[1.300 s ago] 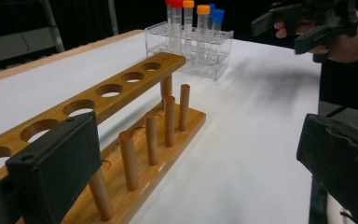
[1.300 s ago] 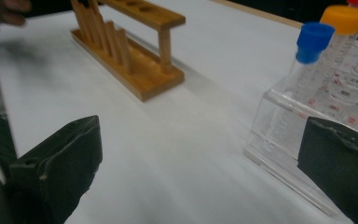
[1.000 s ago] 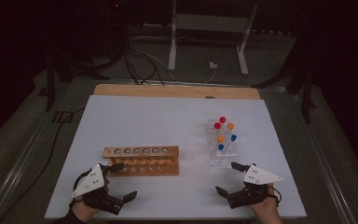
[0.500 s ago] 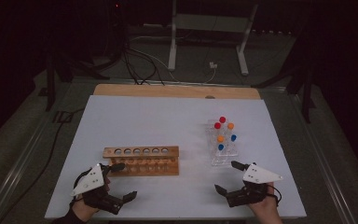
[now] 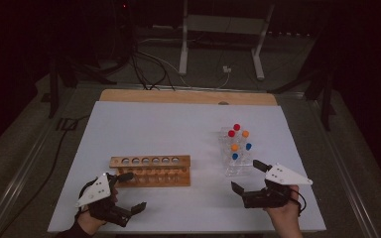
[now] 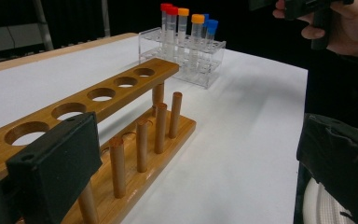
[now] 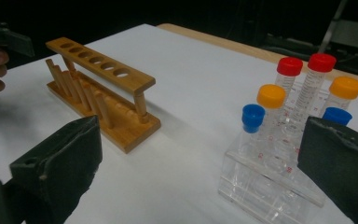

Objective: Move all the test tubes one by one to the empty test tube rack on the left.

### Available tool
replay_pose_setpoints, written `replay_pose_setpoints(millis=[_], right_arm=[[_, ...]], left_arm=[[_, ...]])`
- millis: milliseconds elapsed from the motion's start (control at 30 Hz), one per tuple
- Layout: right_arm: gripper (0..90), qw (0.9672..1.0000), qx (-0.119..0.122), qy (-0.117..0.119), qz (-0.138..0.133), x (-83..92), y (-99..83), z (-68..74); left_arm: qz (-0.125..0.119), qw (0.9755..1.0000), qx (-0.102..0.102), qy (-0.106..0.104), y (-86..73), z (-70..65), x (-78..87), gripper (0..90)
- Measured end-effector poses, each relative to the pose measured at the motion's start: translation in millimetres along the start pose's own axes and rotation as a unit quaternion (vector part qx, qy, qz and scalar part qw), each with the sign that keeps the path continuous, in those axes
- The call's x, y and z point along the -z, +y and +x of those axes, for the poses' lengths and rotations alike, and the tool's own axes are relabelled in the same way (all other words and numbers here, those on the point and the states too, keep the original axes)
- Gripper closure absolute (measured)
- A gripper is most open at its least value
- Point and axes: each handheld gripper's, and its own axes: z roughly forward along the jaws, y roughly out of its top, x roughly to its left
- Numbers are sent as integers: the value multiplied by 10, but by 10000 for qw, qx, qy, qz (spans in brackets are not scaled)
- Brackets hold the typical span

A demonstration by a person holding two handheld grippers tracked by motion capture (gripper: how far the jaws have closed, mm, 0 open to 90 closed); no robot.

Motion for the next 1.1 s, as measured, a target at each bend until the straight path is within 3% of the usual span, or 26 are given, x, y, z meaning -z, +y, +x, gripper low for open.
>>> replay_pose_setpoints(millis=[167, 233, 400, 567, 733, 1100], right_arm=[[0, 9988, 66, -440, 206, -77, 33, -7], [0, 9975, -236, -633, 203, -151, 47, -5], [0, 9952, -572, -676, 421, -265, 51, -25], [2, 9913, -642, -901, 714, -391, 42, -17], [66, 9885, -673, -1020, 888, -458, 18, -33], [305, 9827, -699, -1211, 1213, -563, 29, -10]], left_arm=[[-4, 10000, 3, -25, 5, 3, -13, 4], [-13, 10000, -16, -45, 10, 3, -14, 4], [13, 10000, -49, -61, 9, -2, -15, 4], [-9, 10000, -47, -83, 13, 3, -7, 4], [-25, 9999, -41, -93, 15, 1, 3, 4], [-43, 9999, -62, -92, 20, 1, 13, 4]])
